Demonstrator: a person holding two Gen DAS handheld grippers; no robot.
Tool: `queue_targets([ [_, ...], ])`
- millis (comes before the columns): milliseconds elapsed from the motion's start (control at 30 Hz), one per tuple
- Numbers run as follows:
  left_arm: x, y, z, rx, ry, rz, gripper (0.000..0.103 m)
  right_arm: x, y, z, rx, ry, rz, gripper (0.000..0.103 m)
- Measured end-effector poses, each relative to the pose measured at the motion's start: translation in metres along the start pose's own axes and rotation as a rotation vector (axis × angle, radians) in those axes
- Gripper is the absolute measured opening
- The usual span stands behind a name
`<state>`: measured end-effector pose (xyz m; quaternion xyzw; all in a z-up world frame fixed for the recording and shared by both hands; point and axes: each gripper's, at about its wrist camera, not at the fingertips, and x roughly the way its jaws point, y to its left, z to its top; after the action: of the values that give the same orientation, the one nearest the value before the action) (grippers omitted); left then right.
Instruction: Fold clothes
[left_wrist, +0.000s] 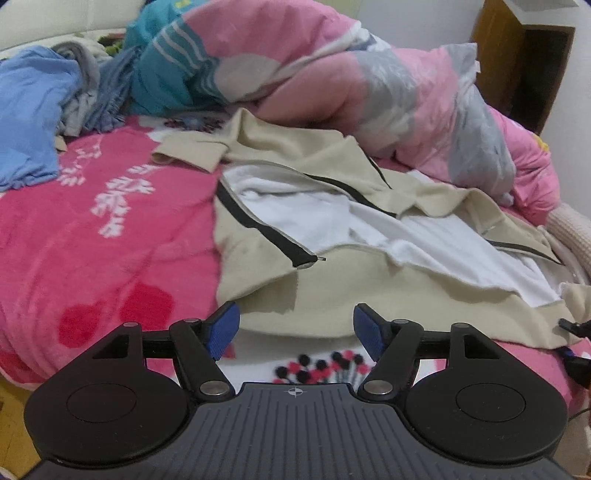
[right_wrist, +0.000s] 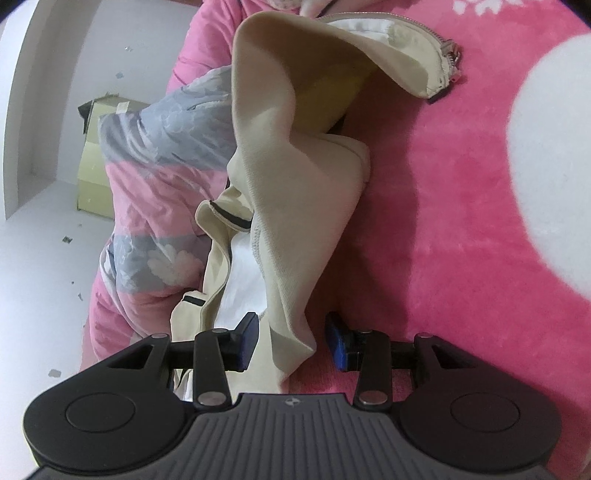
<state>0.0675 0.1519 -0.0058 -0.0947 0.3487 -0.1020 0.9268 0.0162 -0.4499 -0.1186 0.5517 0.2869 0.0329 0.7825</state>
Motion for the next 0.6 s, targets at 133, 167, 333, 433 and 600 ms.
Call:
queue_targets([
  [133, -0.004, 0.008, -0.001, -0.005, -0.013, -0.001, 0.068, 0.001, 0.001, 0.000, 0.007, -0.001, -0.005, 0.042],
  [167, -0.006, 0.009, -0.001, -0.004, -0.018, -0.001, 0.068, 0.001, 0.001, 0.000, 0.008, -0.002, -0.008, 0.042],
  [333, -0.015, 0.018, -0.005, -0.001, -0.043, -0.003, 0.068, 0.002, 0.002, 0.000, 0.016, -0.003, -0.020, 0.042],
  [433, -0.010, 0.022, -0.007, 0.002, -0.036, 0.013, 0.069, 0.002, 0.002, 0.000, 0.021, -0.004, -0.022, 0.042],
  [600, 0.016, 0.023, -0.007, 0.014, -0.012, 0.022, 0.068, 0.006, 0.008, 0.000, 0.020, 0.020, -0.035, 0.043],
])
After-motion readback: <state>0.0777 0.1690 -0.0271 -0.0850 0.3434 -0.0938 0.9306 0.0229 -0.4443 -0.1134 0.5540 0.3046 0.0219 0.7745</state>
